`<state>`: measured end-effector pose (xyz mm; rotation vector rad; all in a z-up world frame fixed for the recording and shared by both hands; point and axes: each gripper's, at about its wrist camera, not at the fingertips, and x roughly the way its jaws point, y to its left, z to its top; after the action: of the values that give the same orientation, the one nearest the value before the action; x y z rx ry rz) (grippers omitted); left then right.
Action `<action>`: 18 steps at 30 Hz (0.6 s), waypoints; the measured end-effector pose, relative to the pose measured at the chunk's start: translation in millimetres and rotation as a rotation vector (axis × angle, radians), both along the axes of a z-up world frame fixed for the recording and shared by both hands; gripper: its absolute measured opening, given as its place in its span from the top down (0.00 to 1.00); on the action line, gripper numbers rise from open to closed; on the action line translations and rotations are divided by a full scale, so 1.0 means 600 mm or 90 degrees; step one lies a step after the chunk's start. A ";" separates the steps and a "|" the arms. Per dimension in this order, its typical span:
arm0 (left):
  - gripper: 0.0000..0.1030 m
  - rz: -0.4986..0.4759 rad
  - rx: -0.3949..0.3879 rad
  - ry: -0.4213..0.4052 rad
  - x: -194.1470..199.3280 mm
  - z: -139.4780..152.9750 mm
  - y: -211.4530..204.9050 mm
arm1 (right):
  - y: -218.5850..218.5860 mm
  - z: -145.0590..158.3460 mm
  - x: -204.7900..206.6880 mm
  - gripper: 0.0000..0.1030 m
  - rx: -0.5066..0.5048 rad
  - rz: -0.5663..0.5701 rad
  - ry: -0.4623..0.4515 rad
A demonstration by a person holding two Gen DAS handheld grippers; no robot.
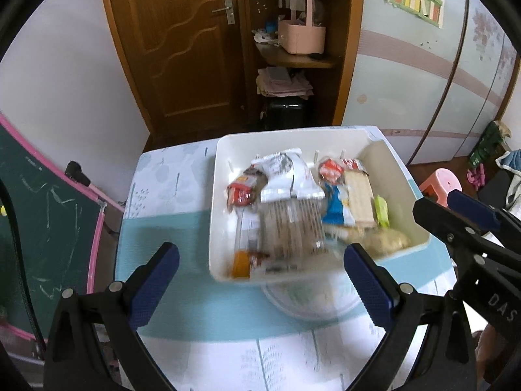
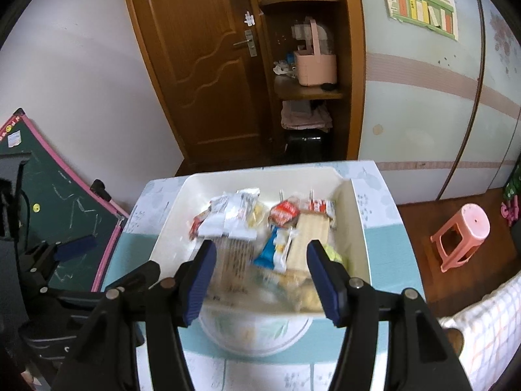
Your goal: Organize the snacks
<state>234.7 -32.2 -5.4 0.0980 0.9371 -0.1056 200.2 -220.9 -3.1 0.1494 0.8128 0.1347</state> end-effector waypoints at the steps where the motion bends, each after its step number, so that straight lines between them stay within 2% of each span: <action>1: 0.02 -0.002 0.000 -0.002 -0.019 0.001 0.002 | 0.000 -0.001 -0.013 0.39 0.004 0.001 0.001; 12: 0.02 0.010 0.001 -0.007 -0.192 -0.020 0.017 | 0.002 -0.037 -0.173 0.38 0.029 0.013 0.042; 18: 0.02 0.029 -0.022 -0.012 -0.250 -0.008 0.032 | 0.008 -0.043 -0.235 0.38 0.037 0.018 0.051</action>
<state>84.8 -12.8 -10.2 0.0460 0.9174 -0.0786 59.4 -215.9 -29.2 0.1988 0.8908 0.1798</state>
